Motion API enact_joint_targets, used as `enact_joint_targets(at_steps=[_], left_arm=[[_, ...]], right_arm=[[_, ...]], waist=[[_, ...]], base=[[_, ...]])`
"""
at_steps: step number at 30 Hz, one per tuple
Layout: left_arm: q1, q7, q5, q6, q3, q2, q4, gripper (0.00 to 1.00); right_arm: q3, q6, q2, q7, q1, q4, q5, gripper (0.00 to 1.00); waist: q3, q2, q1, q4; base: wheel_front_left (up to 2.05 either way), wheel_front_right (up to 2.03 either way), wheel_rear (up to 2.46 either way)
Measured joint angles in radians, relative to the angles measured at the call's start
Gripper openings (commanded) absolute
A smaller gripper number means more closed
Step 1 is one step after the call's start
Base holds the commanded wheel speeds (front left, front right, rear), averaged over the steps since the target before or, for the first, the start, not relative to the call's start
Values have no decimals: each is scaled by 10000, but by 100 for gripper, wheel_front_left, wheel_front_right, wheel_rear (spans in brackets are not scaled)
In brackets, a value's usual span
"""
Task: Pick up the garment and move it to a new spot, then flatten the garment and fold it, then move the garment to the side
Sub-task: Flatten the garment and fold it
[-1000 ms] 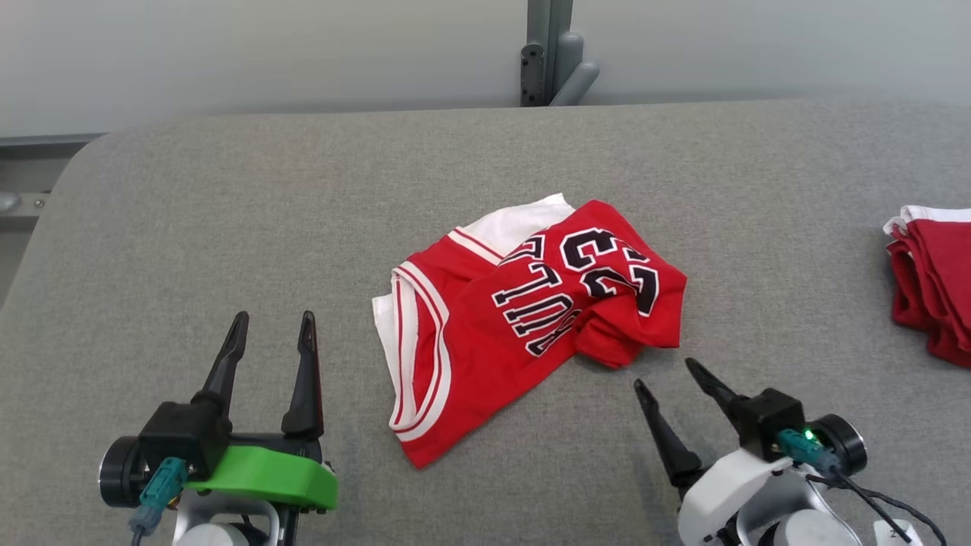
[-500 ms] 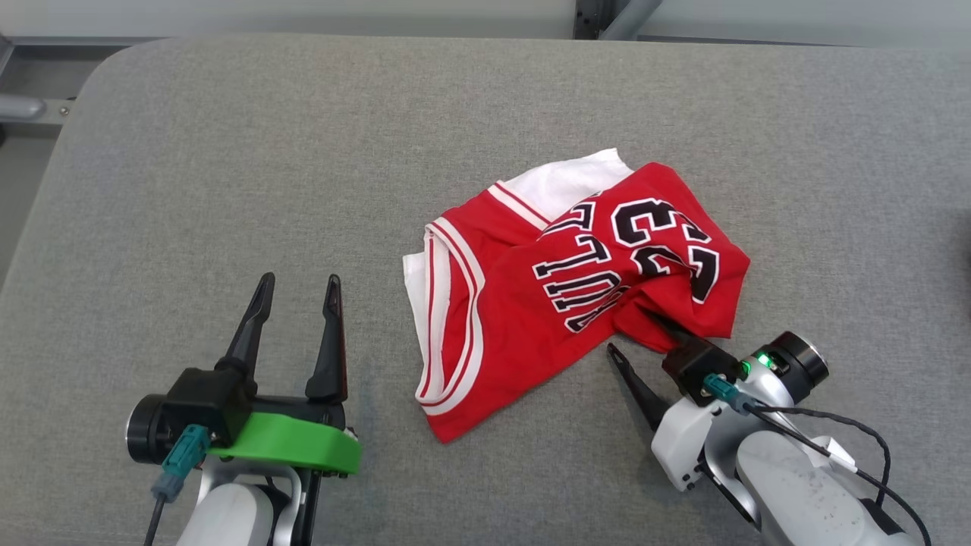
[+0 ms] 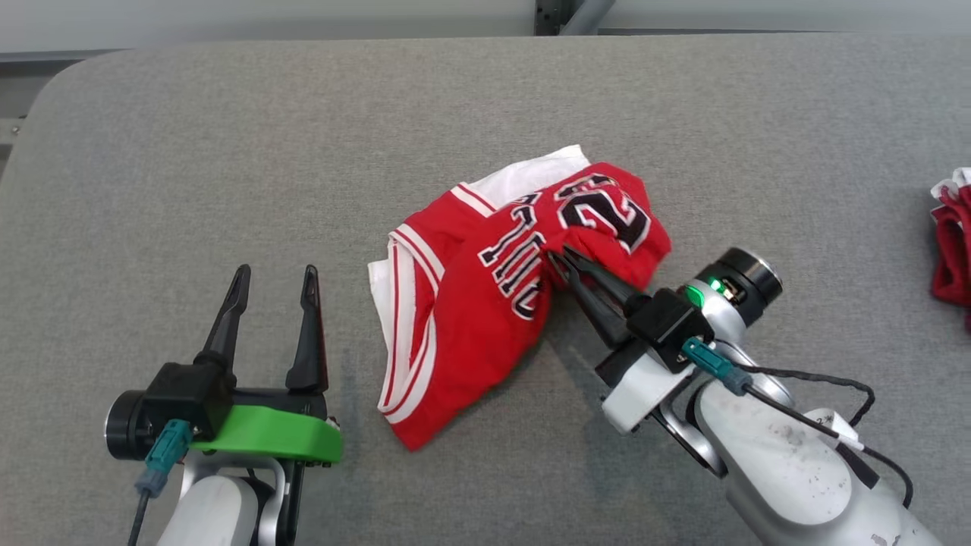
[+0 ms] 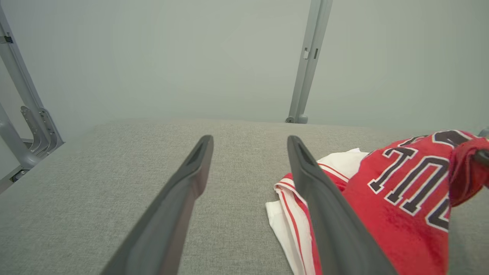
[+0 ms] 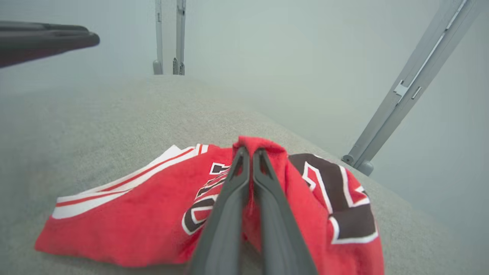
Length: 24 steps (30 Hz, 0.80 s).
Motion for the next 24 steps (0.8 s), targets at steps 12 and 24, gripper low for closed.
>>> enact_joint_targets(at_steps=[12,24], left_arm=[[-63,182,19,134,25,226,-280,100],[-240,293,69,144,-132,301,-403,100]], right_arm=[[-2589,2,-184,759,252,-4080,581,0],[-6128,0,253,667,2685,-1392,1110,0]], waist=[[-190,0,0,-883],[343,0,0,-971]], base=[[0,0,0],[0,0,0]])
